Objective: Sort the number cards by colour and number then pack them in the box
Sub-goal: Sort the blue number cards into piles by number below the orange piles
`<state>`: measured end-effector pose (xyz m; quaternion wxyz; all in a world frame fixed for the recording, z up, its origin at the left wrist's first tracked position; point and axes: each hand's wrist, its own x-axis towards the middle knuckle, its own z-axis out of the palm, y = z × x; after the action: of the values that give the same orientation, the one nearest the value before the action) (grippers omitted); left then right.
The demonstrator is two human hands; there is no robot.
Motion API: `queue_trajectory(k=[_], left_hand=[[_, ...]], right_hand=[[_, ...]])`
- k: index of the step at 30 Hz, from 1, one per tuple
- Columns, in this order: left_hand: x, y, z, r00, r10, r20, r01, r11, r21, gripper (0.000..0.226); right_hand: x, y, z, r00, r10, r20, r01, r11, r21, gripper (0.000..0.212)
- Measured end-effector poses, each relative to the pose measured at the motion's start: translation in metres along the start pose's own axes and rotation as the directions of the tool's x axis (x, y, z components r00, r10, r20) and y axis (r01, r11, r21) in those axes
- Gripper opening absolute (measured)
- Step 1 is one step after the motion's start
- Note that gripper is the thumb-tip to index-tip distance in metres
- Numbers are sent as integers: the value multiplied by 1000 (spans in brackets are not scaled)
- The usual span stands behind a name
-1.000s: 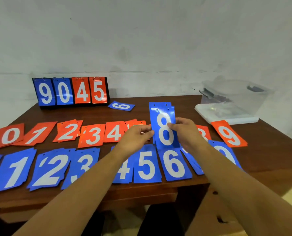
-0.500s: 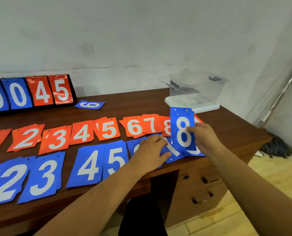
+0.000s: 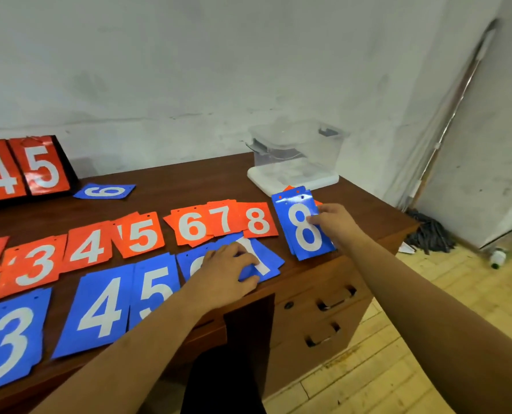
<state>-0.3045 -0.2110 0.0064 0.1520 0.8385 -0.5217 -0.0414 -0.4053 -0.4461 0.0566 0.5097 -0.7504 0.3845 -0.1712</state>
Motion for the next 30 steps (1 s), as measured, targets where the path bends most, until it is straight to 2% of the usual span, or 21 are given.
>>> queue_trajectory(k=[3,6,9,14,16,19,22,26,30], left_hand=[[3,1,3,1000,6,-30,-6,1000,7,36],[6,3,4,999,24,-42,-24,1000,-11,31],[8,2,1,999,43,-26,-44,998,-43,29],[7,-8,0,997,51,49,-48,997,-63,46],[7,-11,0,997,50,58,-46,997,-63,45],[8,-14,-6,999,46,-21,-48,992,-116,46],[14,-32,-27,995,-4,-98,-10,989,-144,35],[16,-82,-65,969,-166,-183,150,984,-99,26],[10,-153,-98,880,-411,-238,403,911,-83,20]], right_hand=[[-8,-3,10,993,-109,34,114,954,-279,30],[-12,5,21,982,-187,33,176,831,-527,32],[-14,16,31,981,-193,28,165,745,-646,18],[-10,25,41,972,-235,-3,150,629,-763,28],[-12,25,40,957,-289,-3,180,603,-777,33],[-13,15,43,928,-373,-15,267,690,-672,37],[-4,-4,59,896,-444,-34,343,738,-581,26],[13,-36,99,877,-481,16,412,732,-543,29],[34,-72,158,860,-489,144,486,702,-521,31]])
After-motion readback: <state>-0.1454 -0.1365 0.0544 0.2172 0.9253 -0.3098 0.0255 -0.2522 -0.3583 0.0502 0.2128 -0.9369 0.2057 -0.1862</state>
